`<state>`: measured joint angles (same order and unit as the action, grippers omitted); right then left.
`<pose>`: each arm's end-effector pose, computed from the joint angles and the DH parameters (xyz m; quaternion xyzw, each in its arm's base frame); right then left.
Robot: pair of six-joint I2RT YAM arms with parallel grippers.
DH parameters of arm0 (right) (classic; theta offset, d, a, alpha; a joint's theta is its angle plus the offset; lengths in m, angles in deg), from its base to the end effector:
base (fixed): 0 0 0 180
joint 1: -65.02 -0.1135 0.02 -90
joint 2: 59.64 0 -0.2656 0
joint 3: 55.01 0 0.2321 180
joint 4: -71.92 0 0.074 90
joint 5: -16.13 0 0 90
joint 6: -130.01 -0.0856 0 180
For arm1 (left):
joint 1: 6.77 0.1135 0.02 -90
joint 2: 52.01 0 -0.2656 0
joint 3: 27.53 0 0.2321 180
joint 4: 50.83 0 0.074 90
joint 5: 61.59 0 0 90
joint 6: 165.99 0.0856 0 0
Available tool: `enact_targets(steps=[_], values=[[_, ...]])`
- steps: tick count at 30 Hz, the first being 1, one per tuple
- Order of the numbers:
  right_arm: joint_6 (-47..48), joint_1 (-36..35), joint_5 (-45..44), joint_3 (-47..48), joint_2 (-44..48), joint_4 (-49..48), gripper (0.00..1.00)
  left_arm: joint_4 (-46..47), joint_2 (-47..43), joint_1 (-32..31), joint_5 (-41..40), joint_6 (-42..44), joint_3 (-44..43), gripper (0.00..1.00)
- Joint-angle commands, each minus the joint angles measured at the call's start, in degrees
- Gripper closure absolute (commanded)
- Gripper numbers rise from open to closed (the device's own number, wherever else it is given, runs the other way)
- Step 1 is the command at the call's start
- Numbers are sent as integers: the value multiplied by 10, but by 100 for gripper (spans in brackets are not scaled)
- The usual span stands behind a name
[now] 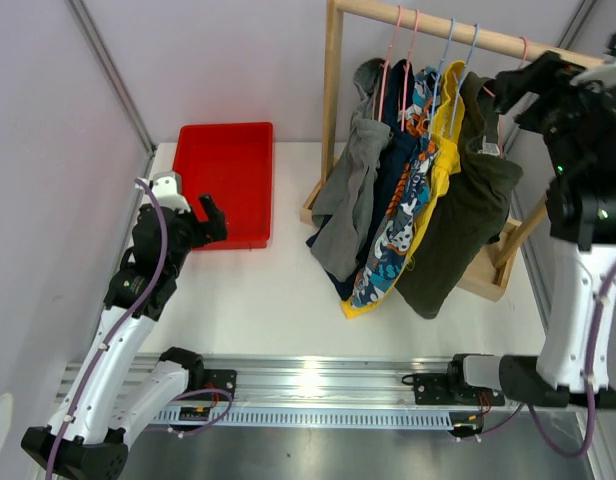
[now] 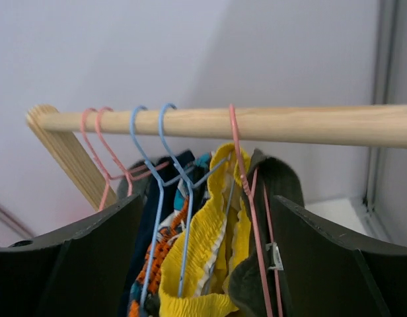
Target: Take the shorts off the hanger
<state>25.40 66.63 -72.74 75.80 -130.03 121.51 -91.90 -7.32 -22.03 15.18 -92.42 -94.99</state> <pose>0.2021 -0.0040 0.5955 0.0824 0.6319 0.0935 0.7650 0.1929 -0.0323 0.3407 -0.0757 0.8044 -0.0690 0.5852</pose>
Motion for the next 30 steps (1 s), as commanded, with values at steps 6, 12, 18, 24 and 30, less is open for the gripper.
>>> enact_targets(steps=[6,12,18,24,30], values=[[21,-61,-21,-39,3,44,11,37,-21,-20,101,34,-20,1],[34,-71,-109,-162,146,-2,6,19,46,-175,90,54,-181,1],[60,-71,-126,-211,184,16,3,1,128,-268,90,46,-322,0],[52,-71,-112,-229,195,7,3,-46,232,-361,36,74,-449,1],[60,-71,-87,-169,104,24,6,-22,197,-387,21,50,-382,1]])
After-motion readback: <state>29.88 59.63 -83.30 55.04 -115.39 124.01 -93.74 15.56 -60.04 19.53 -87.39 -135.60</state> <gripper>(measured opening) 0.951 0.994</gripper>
